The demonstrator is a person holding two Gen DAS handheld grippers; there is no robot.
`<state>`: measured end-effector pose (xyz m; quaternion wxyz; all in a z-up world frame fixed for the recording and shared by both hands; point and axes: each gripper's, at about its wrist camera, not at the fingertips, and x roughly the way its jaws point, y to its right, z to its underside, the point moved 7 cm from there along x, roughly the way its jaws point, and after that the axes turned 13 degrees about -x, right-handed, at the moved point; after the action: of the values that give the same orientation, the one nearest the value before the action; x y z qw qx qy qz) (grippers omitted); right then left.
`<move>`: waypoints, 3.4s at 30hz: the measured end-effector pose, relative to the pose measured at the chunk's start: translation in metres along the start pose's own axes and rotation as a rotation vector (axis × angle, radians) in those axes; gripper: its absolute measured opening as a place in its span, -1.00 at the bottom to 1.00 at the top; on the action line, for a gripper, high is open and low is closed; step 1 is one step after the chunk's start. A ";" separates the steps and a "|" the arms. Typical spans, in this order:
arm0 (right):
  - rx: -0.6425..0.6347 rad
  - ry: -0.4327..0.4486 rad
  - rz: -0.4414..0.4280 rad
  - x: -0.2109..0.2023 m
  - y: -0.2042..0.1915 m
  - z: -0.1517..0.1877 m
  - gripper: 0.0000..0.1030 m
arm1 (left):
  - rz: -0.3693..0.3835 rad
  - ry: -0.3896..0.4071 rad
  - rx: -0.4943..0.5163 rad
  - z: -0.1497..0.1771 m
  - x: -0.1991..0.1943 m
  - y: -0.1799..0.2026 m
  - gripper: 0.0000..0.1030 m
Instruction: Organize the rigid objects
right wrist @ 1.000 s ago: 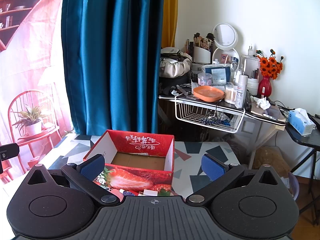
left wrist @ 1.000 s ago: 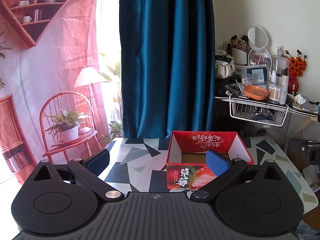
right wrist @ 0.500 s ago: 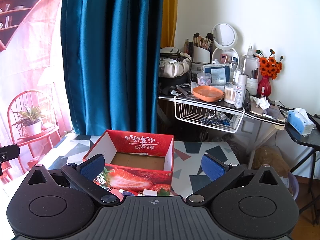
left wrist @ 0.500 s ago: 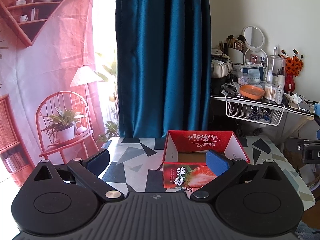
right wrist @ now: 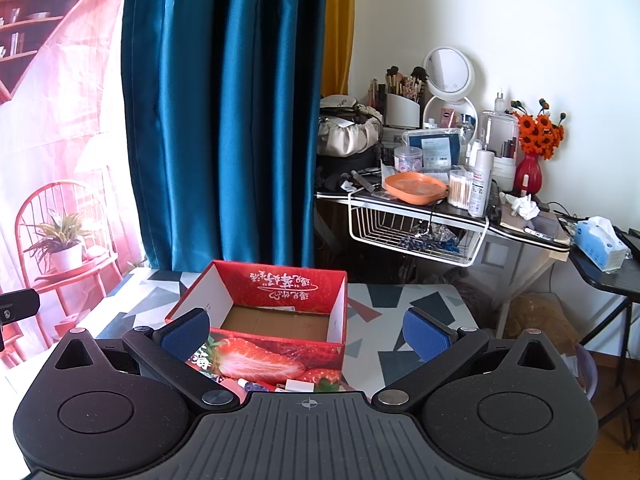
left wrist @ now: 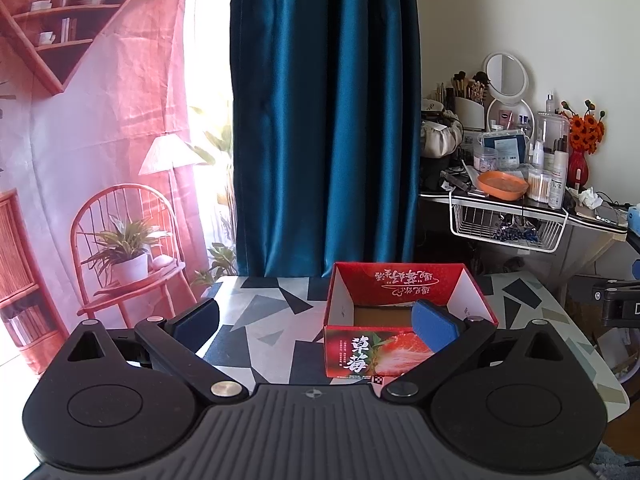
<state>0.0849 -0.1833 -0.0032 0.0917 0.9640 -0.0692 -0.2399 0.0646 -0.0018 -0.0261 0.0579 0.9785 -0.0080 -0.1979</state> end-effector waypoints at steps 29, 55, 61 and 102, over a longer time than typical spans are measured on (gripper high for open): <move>0.023 -0.058 -0.029 0.035 -0.003 0.022 0.99 | -0.002 -0.096 -0.020 0.020 0.036 -0.008 1.00; 0.037 -0.136 -0.144 0.130 -0.032 0.101 0.99 | -0.099 -0.333 -0.017 0.109 0.131 -0.034 1.00; 0.068 -0.168 -0.167 0.146 -0.036 0.118 0.99 | -0.112 -0.385 -0.029 0.129 0.142 -0.042 1.00; 0.138 -0.303 -0.171 0.201 -0.032 0.187 0.99 | -0.135 -0.552 -0.124 0.174 0.200 -0.063 0.93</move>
<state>0.1743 -0.2149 -0.2628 -0.0070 0.9232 -0.0161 -0.3839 0.1806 0.0341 -0.2693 0.1000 0.8806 0.0538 -0.4601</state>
